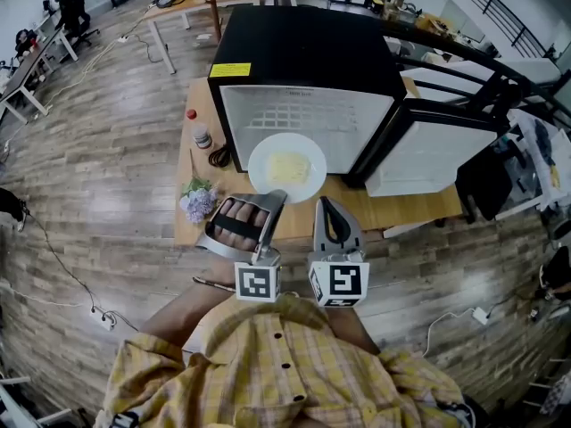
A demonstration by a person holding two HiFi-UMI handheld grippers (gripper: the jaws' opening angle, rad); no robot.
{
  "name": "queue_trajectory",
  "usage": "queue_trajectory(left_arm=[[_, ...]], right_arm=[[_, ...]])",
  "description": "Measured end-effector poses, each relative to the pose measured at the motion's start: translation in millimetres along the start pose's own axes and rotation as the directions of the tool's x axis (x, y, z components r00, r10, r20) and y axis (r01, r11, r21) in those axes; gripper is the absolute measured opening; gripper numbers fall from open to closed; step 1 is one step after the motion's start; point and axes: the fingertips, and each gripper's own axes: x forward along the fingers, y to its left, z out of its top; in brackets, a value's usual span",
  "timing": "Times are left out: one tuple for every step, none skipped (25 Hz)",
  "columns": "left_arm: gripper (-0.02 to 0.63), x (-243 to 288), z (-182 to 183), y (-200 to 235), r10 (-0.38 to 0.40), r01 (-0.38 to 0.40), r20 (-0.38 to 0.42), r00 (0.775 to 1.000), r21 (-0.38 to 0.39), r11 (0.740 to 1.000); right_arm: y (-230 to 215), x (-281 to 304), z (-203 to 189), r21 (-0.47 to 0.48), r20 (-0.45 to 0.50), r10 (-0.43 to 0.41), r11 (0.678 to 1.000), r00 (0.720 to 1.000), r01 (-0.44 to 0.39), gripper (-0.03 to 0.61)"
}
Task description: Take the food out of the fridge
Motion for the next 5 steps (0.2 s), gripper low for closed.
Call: queue_trajectory(left_arm=[[0.018, -0.3, -1.4, 1.1, 0.004, -0.004, -0.005, 1.000, 0.010, 1.000], [0.018, -0.6, -2.5, 1.5, 0.006, -0.006, -0.007, 1.000, 0.015, 1.000], [0.018, -0.7, -3.4, 1.8, 0.009, -0.009, -0.009, 1.000, 0.020, 1.000], [0.018, -0.9, -4.4, 2.4, 0.013, -0.013, -0.011, 1.000, 0.028, 1.000], [0.018, -1.1, -5.4, 3.3, 0.018, -0.017, -0.013, 1.000, 0.037, 0.999]], right_arm=[[0.6, 0.3, 0.2, 0.000, 0.001, 0.000, 1.000, 1.000, 0.000, 0.008], [1.1, 0.7, 0.1, 0.001, 0.002, 0.001, 1.000, 1.000, -0.001, 0.008], [1.7, 1.1, -0.1, 0.002, 0.004, 0.001, 1.000, 1.000, -0.001, 0.008], [2.2, 1.5, -0.4, 0.003, 0.005, 0.001, 1.000, 1.000, -0.001, 0.008], [2.8, 1.8, -0.8, 0.004, 0.006, 0.002, 1.000, 1.000, -0.002, 0.008]])
